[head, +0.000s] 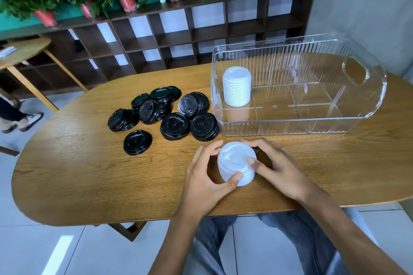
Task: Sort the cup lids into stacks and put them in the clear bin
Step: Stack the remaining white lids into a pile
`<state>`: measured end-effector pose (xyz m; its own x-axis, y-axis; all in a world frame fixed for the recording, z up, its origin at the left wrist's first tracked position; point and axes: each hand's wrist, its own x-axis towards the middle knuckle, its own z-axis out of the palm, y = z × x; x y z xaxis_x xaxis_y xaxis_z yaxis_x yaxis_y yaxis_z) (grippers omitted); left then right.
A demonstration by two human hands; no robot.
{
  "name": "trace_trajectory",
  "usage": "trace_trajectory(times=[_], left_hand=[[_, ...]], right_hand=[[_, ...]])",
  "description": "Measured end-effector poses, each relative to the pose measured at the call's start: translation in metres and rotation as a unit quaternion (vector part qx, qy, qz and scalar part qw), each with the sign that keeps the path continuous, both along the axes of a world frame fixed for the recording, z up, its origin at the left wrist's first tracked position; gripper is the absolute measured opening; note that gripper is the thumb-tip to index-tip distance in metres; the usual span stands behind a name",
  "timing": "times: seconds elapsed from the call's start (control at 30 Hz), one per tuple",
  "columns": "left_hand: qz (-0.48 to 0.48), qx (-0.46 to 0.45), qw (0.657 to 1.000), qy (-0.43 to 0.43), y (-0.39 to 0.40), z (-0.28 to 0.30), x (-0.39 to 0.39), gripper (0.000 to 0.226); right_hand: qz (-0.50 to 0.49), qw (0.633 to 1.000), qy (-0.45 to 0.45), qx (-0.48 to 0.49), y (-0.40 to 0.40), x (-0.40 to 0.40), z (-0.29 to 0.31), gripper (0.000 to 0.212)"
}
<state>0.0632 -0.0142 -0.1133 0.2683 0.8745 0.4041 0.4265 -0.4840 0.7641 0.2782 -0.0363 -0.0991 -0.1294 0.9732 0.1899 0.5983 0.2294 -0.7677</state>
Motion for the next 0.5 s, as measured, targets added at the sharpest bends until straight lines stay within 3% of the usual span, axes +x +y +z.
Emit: trace_trajectory(times=[0.23,0.5], left_hand=[[-0.018,-0.023,0.999,-0.022,0.0029,-0.0059,0.0000,0.071],[-0.033,-0.039,0.998,-0.023,0.0026,-0.0054,-0.0004,0.065]], right_hand=[[-0.006,0.999,-0.029,0.026,-0.0035,-0.0029,0.0010,0.043],[-0.013,1.000,0.003,0.027,-0.0059,-0.0029,0.0055,0.045]])
